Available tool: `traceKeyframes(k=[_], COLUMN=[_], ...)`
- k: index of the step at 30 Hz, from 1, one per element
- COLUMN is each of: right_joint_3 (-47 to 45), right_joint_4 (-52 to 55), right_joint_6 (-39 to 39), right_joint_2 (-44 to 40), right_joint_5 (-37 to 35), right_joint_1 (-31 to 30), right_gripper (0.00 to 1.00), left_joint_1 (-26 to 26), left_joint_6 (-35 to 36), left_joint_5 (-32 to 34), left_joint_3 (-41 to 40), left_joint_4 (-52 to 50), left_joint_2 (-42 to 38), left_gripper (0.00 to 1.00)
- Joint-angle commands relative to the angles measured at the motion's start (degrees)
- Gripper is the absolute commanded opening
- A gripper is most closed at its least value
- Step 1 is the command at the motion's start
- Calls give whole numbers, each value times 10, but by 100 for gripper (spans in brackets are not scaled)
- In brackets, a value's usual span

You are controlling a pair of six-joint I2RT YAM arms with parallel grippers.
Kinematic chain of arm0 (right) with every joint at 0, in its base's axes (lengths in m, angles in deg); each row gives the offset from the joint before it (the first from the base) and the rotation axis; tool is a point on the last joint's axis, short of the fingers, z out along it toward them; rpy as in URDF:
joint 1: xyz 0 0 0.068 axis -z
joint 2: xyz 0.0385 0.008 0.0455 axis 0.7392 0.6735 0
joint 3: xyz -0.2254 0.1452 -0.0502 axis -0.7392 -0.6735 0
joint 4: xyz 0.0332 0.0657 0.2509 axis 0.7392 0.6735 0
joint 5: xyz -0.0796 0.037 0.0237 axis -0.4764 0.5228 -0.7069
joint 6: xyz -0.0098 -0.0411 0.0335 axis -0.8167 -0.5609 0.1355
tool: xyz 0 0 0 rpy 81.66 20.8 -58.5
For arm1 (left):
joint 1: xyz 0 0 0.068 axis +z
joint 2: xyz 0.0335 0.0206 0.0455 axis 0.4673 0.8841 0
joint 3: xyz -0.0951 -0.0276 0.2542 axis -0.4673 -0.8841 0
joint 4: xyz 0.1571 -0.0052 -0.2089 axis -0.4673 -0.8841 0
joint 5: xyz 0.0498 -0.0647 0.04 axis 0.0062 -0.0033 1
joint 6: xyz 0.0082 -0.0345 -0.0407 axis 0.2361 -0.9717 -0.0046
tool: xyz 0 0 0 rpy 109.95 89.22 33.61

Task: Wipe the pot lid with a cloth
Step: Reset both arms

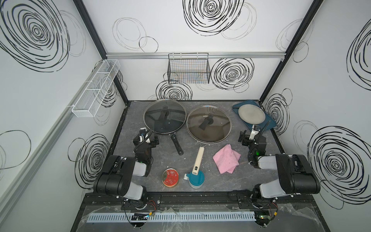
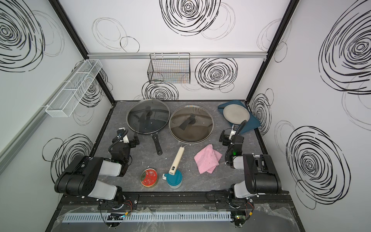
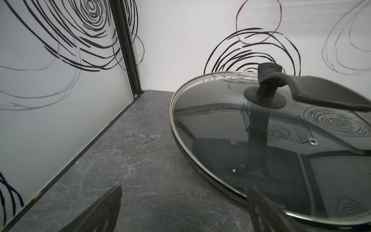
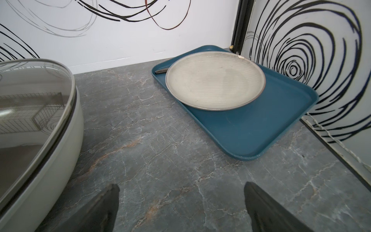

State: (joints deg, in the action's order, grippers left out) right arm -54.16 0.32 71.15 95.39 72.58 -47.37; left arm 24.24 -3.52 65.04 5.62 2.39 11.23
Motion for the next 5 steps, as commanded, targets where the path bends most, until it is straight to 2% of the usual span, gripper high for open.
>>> traceKeyframes(k=[1, 5], right_joint_3=[12, 7], right_joint_4=[-14, -19], right_joint_6=[-9, -11], right_joint_2=[2, -2], right_joint_5=[3, 1], right_joint_1=[2, 1], right_gripper=[100, 100], left_joint_1=[-1, -2], left_joint_6=[11, 12], left_joint_5=[-6, -5], left_joint_3=[10, 10], left_joint_4=[48, 48], left_joint_2=[1, 2], left_gripper=[99, 99])
